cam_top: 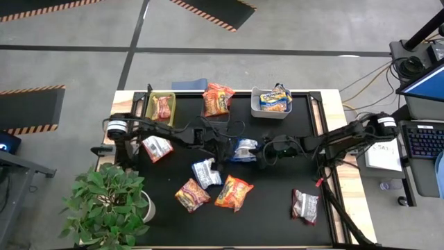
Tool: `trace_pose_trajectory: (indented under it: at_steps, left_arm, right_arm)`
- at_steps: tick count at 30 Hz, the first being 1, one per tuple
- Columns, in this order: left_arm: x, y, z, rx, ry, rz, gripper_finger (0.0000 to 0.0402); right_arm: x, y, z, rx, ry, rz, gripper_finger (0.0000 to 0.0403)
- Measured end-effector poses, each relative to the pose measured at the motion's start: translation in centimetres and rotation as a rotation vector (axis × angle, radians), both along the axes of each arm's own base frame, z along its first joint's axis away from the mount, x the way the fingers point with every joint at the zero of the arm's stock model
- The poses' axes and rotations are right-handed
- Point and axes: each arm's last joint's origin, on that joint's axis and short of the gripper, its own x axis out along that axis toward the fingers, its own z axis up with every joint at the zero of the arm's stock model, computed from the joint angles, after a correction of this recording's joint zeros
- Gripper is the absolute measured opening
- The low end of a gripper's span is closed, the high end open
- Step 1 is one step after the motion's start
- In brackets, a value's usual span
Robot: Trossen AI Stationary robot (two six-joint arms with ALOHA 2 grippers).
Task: Sort Maruchan noodles
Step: Put the blue noodle pack into the white bin
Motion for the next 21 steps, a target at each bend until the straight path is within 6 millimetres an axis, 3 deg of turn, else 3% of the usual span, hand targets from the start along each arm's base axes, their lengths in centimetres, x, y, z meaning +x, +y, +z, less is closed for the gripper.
trace_pose_trajectory:
  at_steps: [6,12,16,21]
  left_arm:
    - [-1.2,0.2,4.2,0.052,-0.090,-0.038,0.0102]
    - [-2.4,0.5,7.4,0.091,-0.184,-0.051,0.0102]
    - [-2.7,0.7,8.4,0.096,-0.223,-0.044,0.0102]
    - [-2.7,0.8,8.2,0.088,-0.219,-0.037,0.0102]
  right_arm:
    - [-0.7,-0.7,2.9,-0.174,0.109,0.014,0.0013]
    - [-0.8,-1.0,6.3,-0.553,0.360,0.176,0.0013]
    - [-0.1,-1.0,6.7,-0.775,0.516,0.388,0.0013]
    - [1.7,-1.1,5.8,-0.900,0.616,0.513,0.0013]
